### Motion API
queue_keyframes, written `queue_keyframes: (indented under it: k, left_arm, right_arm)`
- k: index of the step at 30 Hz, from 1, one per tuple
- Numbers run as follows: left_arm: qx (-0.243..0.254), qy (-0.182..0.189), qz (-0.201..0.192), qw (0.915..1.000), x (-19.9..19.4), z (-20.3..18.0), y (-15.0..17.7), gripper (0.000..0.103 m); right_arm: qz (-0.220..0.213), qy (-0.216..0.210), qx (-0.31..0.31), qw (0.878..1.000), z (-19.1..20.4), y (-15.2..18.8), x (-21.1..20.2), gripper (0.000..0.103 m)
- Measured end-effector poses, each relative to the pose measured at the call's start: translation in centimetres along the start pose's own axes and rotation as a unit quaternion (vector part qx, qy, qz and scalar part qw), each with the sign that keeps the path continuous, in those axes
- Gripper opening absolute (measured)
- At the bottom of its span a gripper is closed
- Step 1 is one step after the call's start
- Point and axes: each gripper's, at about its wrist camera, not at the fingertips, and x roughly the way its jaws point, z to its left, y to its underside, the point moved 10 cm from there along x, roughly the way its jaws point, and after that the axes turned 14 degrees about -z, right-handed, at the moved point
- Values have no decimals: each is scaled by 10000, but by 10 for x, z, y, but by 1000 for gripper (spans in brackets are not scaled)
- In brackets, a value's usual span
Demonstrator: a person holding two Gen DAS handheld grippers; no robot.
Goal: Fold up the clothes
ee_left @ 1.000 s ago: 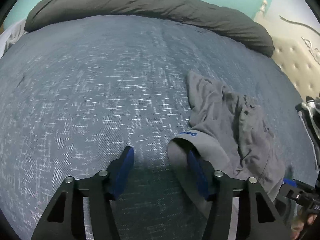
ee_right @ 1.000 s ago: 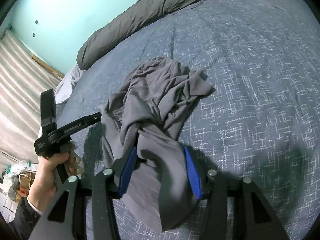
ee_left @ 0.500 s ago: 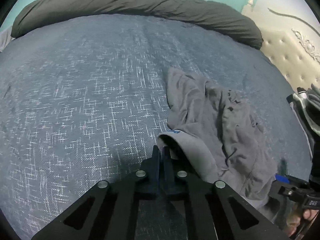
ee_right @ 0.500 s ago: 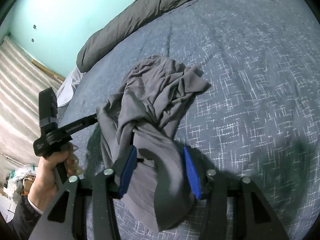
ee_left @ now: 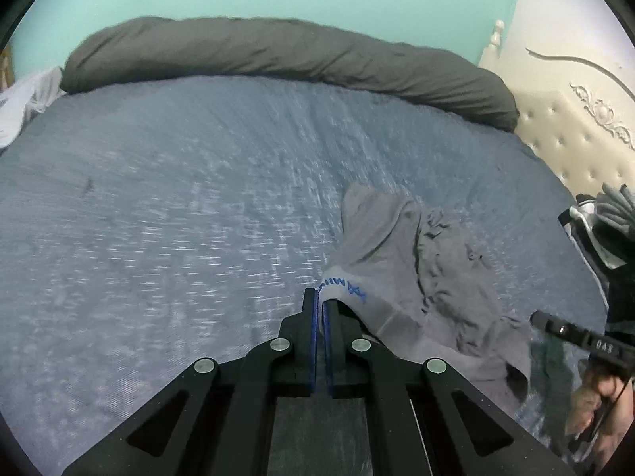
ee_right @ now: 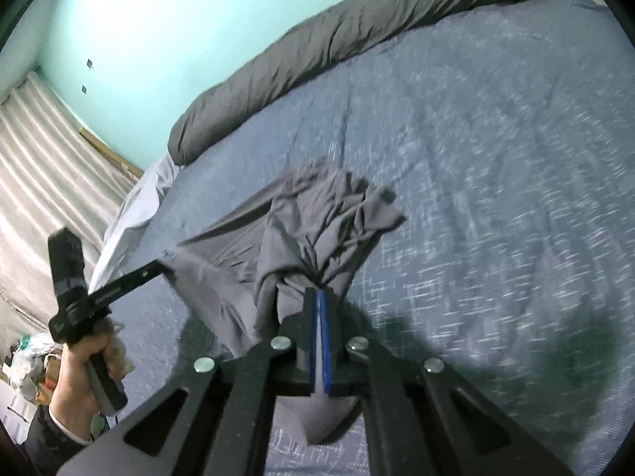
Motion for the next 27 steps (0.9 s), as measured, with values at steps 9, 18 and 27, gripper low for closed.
queue_keyframes:
  k: [9,18,27]
  left_arm:
    - [-116,-255,-186,9994,-48,12,4,2]
    - [-682,-397,-267,9965,-60,37,41,2]
    - [-772,-413,-214,9959,-43,47,59,2]
  right_arm:
    - [490,-57,-277,9984,18,23,-7,14]
    - [1119,342,-808,9898,14,63,5,48]
    - [1138,550,-794,9888,-11,64,11,9]
